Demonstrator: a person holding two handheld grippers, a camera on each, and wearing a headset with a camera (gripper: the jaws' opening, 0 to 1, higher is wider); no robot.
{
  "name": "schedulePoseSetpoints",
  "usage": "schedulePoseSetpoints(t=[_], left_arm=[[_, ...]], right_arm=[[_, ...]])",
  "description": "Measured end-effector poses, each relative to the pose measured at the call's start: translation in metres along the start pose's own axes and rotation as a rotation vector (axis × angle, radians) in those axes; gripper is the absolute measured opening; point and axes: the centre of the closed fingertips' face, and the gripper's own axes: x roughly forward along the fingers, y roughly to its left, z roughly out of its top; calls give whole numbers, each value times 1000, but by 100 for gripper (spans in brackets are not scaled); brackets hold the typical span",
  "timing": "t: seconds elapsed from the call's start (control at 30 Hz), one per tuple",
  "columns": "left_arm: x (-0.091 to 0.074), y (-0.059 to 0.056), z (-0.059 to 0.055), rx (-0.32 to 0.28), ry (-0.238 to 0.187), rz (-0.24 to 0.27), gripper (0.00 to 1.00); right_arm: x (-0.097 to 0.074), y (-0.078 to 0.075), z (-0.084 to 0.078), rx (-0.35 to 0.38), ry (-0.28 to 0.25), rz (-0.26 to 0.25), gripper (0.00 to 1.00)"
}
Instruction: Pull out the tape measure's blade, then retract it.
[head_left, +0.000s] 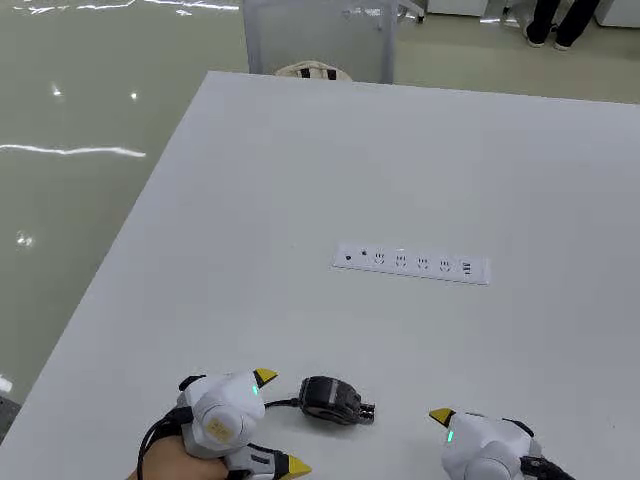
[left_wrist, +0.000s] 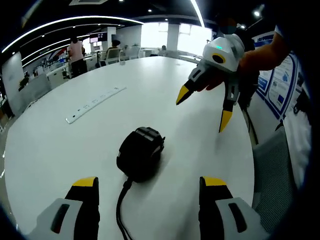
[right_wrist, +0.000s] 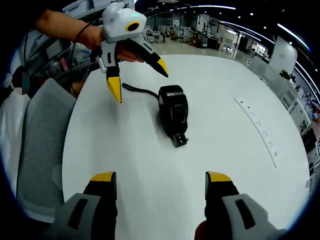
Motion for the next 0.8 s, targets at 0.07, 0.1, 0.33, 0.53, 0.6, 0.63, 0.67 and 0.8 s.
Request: schedulePoseSetpoints(t=[0.07,0.1,0.33,0.53,0.6,0.63,0.67,0.8], left_arm=[[3,2,0,13,3,-5,78],[5,4,0,22,5,0,78],[13,10,-1,54,26,-13,76],[17,14,-3,73,36,-21,73],[19,15,-4,79,42,-24,72],[19,15,-5,83,44,-26,72],[20,16,-5,84,46,-28,72],[22,17,-6,95,53,-36,71]], right_arm=[[2,-2,1,-7,0,0,73],[3,-4,2,-10,-4,1,73],[9,-8,5,-26,-8,5,71],[13,-12,2,-38,-8,6,69],[14,-14,2,-41,-10,6,68],[15,-14,2,-41,-9,7,68],[16,-15,2,-42,-10,7,67],[19,-17,2,-48,-11,8,66]])
